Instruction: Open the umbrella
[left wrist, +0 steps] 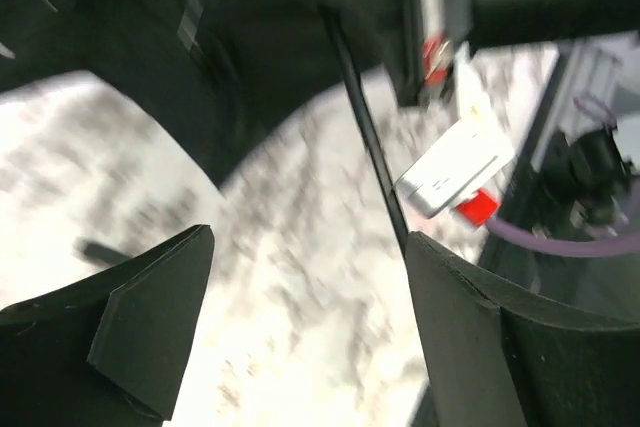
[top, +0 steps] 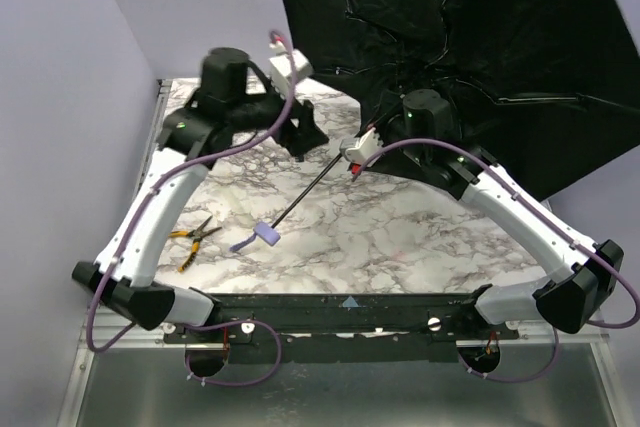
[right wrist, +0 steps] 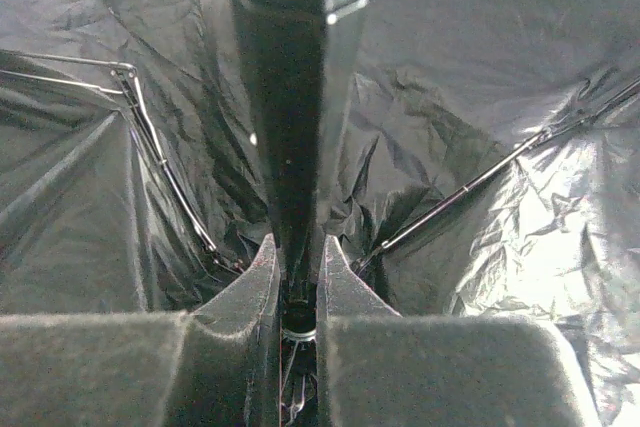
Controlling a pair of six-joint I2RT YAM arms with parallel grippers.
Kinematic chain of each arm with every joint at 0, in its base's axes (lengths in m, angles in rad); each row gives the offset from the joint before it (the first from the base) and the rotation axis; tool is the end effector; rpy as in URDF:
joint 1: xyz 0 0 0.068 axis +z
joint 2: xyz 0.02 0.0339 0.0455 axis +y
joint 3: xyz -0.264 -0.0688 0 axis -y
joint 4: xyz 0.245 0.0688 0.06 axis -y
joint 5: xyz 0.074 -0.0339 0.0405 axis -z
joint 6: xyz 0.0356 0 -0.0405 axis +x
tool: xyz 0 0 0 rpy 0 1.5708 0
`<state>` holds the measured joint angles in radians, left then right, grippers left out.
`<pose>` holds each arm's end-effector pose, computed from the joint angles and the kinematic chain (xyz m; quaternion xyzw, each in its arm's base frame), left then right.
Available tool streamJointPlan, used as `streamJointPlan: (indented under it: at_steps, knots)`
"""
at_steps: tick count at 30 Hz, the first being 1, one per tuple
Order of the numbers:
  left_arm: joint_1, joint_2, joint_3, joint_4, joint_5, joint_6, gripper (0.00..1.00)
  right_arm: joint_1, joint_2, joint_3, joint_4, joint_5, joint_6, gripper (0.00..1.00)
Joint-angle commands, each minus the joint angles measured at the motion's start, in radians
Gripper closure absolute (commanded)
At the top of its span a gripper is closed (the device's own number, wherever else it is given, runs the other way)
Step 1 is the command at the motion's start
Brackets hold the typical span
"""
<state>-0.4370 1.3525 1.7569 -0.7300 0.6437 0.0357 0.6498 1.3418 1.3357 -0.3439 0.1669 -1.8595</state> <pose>0.2279 -0.1301 0.4900 0.3598 0.7060 -0.3621 0.4909 0.2487 0.1816 0.3917 -0.7612 0.2993 -0.3810 0.4310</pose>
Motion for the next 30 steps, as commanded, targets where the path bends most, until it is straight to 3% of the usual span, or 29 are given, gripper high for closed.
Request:
streamJointPlan:
  at_steps: [1, 11, 13, 16, 17, 20, 23, 26, 27, 30]
  knots:
    - [-0.071, 0.011, -0.127, -0.074, 0.02, -0.075, 0.23, 0.022, -0.018, -0.02, 0.067, 0.09, -0.07, 1.0]
    - [-0.122, -0.059, -0.429, 0.052, 0.194, -0.228, 0.31, 0.039, -0.029, -0.038, 0.072, 0.125, -0.054, 1.0]
    - [-0.133, -0.074, -0.48, 0.071, 0.192, -0.25, 0.43, 0.039, -0.033, -0.041, 0.074, 0.117, -0.034, 1.0]
    - [-0.135, -0.088, -0.522, 0.107, 0.238, -0.267, 0.9, 0.039, -0.035, -0.033, 0.068, 0.095, 0.059, 1.0]
    - [-0.135, -0.098, -0.526, 0.137, 0.253, -0.277, 1.0, 0.039, -0.033, -0.026, 0.056, 0.081, 0.111, 0.97]
    - [-0.131, -0.122, -0.534, 0.264, 0.277, -0.351, 1.0, 0.038, -0.034, -0.018, 0.038, 0.035, 0.272, 0.77]
    - [-0.114, -0.111, -0.52, 0.348, 0.29, -0.431, 1.0, 0.039, -0.062, -0.045, 0.031, -0.016, 0.429, 0.41]
    - [-0.086, -0.111, -0.55, 0.482, 0.312, -0.544, 1.0, 0.039, -0.12, -0.076, -0.025, -0.09, 0.571, 0.22]
    - [-0.08, -0.114, -0.559, 0.512, 0.309, -0.569, 1.0, 0.039, -0.144, -0.092, -0.035, -0.126, 0.607, 0.01]
    - [-0.077, -0.108, -0.558, 0.547, 0.314, -0.597, 1.0, 0.039, -0.224, -0.177, -0.073, -0.203, 0.556, 0.0]
